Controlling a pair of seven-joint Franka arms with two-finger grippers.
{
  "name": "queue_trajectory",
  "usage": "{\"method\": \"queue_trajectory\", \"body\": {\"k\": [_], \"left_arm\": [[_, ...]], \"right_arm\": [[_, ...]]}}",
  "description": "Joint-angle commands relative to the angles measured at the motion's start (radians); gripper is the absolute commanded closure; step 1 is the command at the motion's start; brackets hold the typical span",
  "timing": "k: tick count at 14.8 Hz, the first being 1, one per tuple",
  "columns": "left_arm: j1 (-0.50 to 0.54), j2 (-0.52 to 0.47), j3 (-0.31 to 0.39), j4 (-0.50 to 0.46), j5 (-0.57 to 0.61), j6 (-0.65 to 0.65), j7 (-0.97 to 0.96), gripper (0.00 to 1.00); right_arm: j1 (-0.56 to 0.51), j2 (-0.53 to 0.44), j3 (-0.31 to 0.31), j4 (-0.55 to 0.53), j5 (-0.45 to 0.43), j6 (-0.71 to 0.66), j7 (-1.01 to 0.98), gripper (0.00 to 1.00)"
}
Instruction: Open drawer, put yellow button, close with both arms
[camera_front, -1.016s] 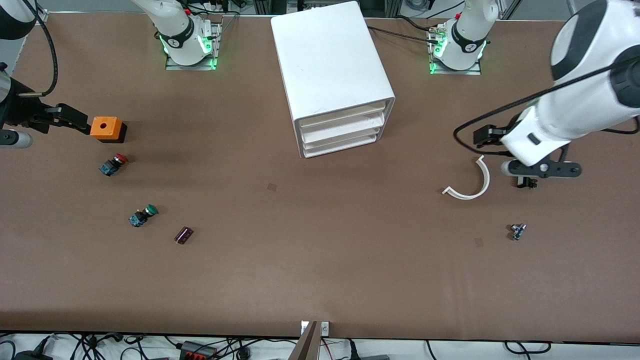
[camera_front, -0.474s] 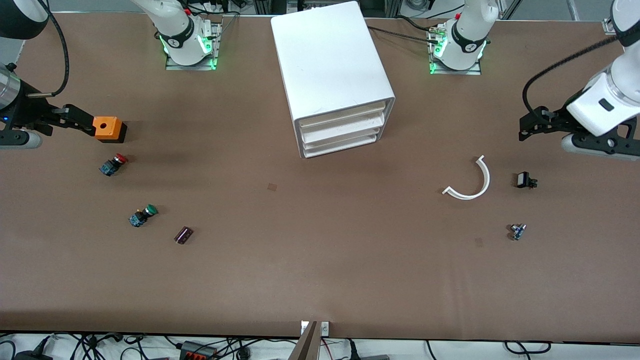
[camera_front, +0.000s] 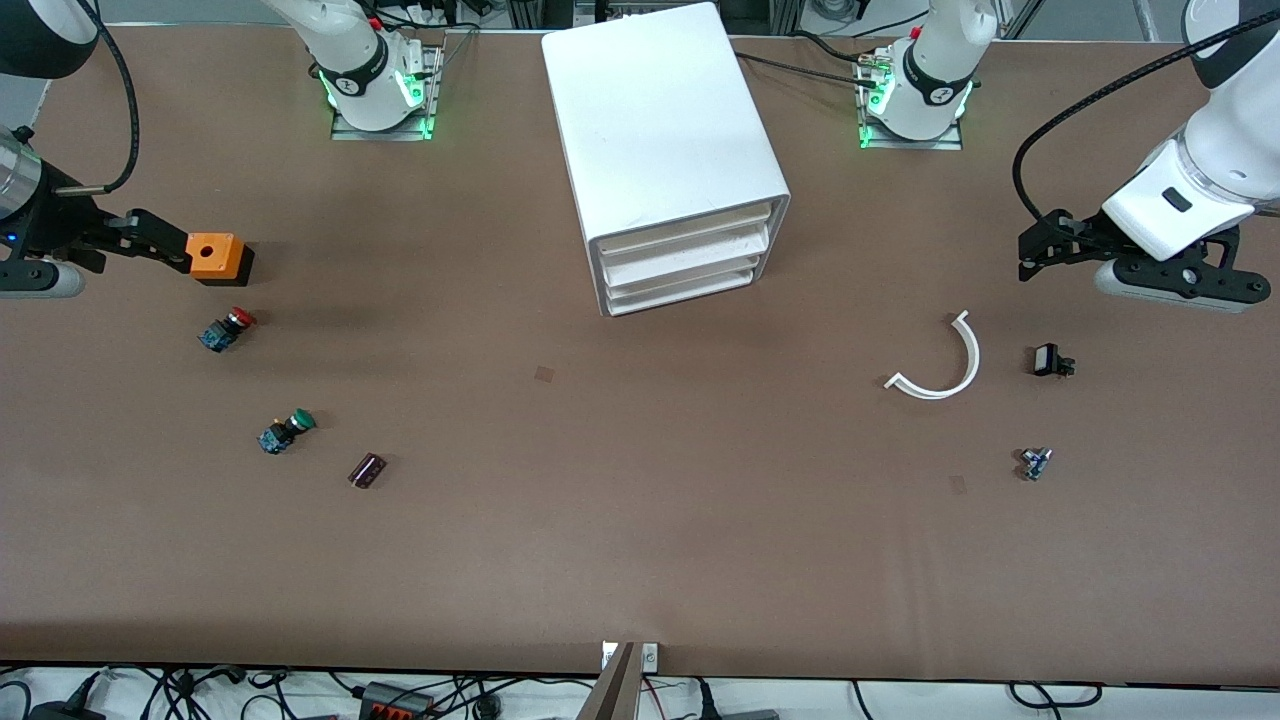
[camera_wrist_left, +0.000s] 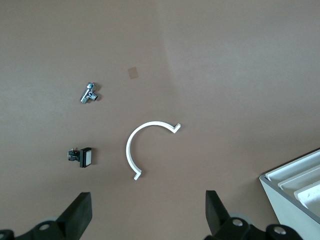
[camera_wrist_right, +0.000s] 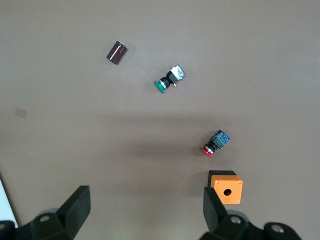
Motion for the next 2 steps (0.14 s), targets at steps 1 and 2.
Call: {"method": "queue_trajectory", "body": {"k": [1,2], "left_arm": [[-0.014,-0.035,0.014,-0.031,0.010,0.011,-0.003,0.00],[-0.014,-0.040,0.014,-0.031,0.010,0.008,-0.003,0.00]], "right_arm": [[0.001,-0.022,0.004,-0.020,-0.019,0.010,-0.011,0.00],[0.000,-0.022,0.004,-0.018,-0.019,0.010,-0.011,0.00]]}}
